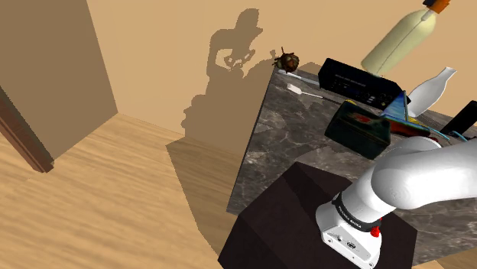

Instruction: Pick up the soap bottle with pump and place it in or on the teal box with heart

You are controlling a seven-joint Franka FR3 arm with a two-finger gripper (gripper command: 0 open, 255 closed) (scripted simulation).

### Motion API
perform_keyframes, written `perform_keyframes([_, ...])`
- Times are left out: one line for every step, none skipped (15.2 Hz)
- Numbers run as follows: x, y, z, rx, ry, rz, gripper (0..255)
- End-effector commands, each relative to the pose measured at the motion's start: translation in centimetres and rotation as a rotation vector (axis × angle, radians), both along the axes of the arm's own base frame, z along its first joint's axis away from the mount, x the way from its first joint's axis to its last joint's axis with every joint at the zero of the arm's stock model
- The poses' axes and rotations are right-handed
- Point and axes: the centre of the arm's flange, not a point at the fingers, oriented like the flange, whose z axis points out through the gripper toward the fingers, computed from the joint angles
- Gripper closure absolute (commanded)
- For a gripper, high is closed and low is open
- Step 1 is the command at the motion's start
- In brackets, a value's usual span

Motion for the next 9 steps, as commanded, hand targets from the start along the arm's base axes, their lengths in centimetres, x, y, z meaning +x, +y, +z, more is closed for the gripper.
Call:
perform_keyframes([-2.2,-1.1,1.0,0.001,0.001,0.001,255])
perform_keyframes([-3.3,-1.7,1.5,0.001,0.001,0.001,255])
perform_keyframes([-4.6,-2.3,2.1,0.001,0.001,0.001,255])
perform_keyframes([-4.6,-2.3,1.5,0.001,0.001,0.001,255])
perform_keyframes([-4.6,-2.3,1.0,0.001,0.001,0.001,255])
perform_keyframes([-4.6,-2.3,0.5,0.001,0.001,0.001,255])
perform_keyframes([-4.6,-2.3,0.0,0.001,0.001,0.001,255])
perform_keyframes([-4.6,-2.3,-0.6,0.001,0.001,0.001,255])
perform_keyframes([-4.6,-2.3,-1.1,0.001,0.001,0.001,255])
